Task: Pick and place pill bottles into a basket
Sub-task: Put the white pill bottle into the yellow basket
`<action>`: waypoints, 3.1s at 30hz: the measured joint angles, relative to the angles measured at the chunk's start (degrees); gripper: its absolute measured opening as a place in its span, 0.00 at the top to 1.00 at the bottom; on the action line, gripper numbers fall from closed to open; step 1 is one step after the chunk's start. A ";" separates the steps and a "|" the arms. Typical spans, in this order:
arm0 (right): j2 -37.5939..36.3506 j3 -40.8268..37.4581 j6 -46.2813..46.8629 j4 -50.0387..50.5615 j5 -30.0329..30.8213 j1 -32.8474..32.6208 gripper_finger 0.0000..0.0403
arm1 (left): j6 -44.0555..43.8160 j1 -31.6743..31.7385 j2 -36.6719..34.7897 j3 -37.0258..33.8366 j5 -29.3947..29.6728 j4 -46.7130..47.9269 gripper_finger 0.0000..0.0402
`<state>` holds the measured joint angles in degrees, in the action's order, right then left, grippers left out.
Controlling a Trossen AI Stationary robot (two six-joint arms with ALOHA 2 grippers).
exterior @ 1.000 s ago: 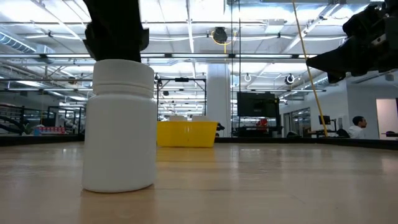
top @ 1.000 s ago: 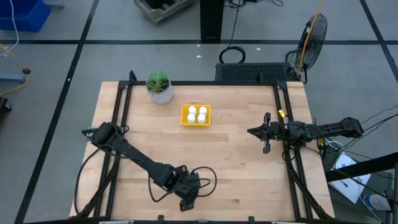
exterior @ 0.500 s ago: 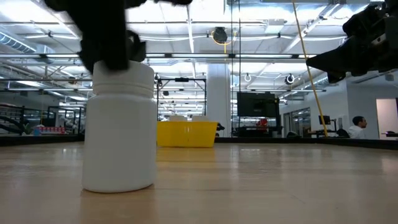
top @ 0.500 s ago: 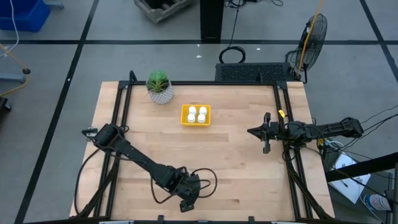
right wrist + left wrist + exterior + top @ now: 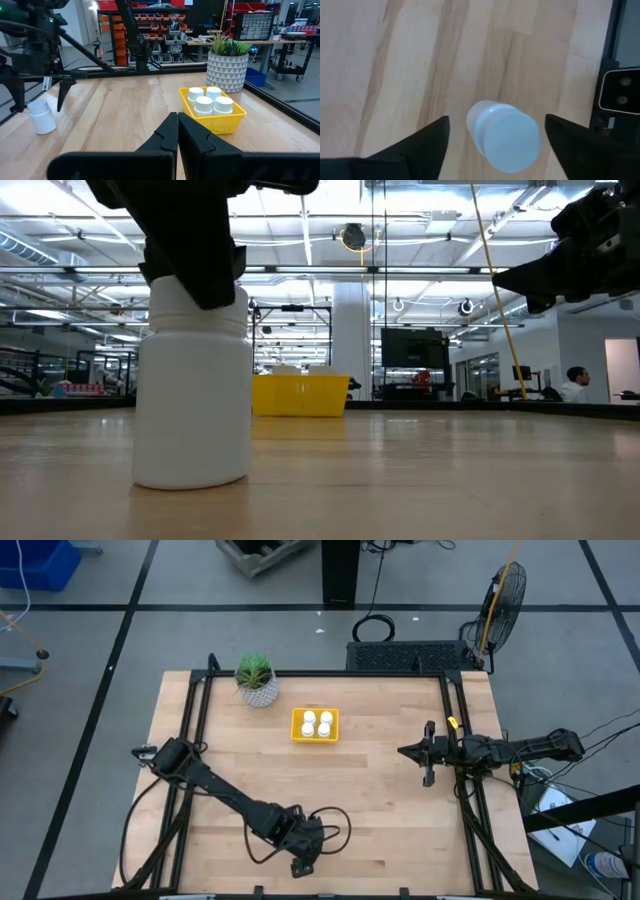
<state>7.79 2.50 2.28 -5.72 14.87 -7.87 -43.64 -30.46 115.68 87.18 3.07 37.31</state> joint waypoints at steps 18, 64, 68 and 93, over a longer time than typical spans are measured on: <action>0.00 0.00 0.00 0.00 0.00 0.01 1.00 | 3.44 0.72 -0.07 0.02 -0.37 -0.04 0.54; 1.20 0.00 0.02 0.00 0.02 0.01 1.00 | 30.73 46.20 -17.25 0.02 12.41 17.33 0.60; 1.20 0.00 0.02 0.00 0.02 0.01 1.00 | 32.67 47.70 -16.27 0.02 11.55 14.94 0.58; 1.66 0.00 0.02 -0.01 0.02 0.01 1.00 | 27.61 50.26 -12.83 -12.59 4.66 1.37 0.59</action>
<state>9.45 2.50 2.31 -5.72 14.90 -7.86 -16.03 19.79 102.85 74.59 7.73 38.68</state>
